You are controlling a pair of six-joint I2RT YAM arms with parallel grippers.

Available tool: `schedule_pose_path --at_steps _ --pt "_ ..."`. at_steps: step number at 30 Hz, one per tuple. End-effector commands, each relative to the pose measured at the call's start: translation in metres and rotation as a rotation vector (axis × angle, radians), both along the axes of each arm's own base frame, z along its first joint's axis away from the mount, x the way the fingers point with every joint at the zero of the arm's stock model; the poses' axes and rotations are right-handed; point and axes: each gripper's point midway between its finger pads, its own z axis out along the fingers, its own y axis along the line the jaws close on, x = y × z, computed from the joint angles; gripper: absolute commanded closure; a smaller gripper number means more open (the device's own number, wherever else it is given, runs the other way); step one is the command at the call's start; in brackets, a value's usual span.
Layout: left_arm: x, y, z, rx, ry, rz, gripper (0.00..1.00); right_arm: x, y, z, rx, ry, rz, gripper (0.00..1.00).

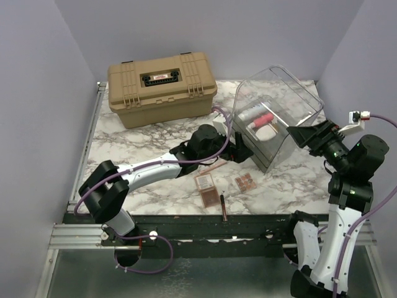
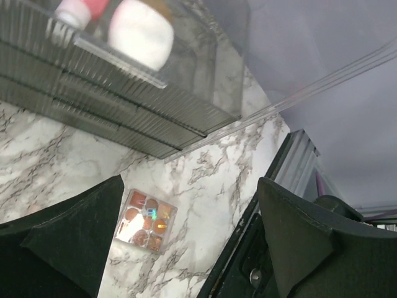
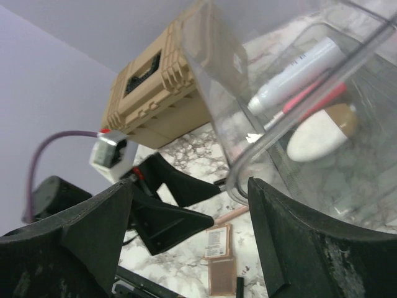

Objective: Organize the makeup
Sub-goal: Close the storage box at the center of the board.

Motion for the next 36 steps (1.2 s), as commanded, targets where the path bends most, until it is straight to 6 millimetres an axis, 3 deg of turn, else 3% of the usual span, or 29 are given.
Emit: schedule_pose_path --at_steps 1,5,8,13,19,22,30,36 --pt "0.02 0.02 -0.011 -0.041 0.05 0.106 0.1 -0.003 0.01 0.04 -0.056 -0.107 0.077 0.22" --pt "0.029 0.026 -0.012 -0.078 0.06 0.12 0.1 0.004 0.017 0.06 -0.054 -0.125 0.175 0.32" --pt "0.033 0.024 -0.013 -0.078 0.054 0.108 0.1 0.012 0.017 0.074 -0.065 -0.14 0.207 0.32" --pt "0.04 0.018 -0.015 -0.101 0.045 0.103 0.11 0.035 0.008 0.067 -0.065 -0.021 0.222 0.38" --pt "0.044 0.014 -0.018 -0.146 0.023 0.103 0.11 0.06 0.024 0.042 -0.164 0.093 0.222 0.38" --pt "0.046 0.01 -0.021 -0.153 0.019 0.085 0.12 0.07 0.032 0.019 -0.232 0.177 0.228 0.38" --pt "0.045 -0.007 -0.036 -0.159 0.013 0.006 0.15 0.083 -0.021 -0.052 -0.467 0.346 -0.008 0.33" --pt "0.054 -0.018 -0.044 -0.188 0.01 0.003 0.23 0.083 -0.03 -0.089 -0.509 0.427 -0.016 0.31"
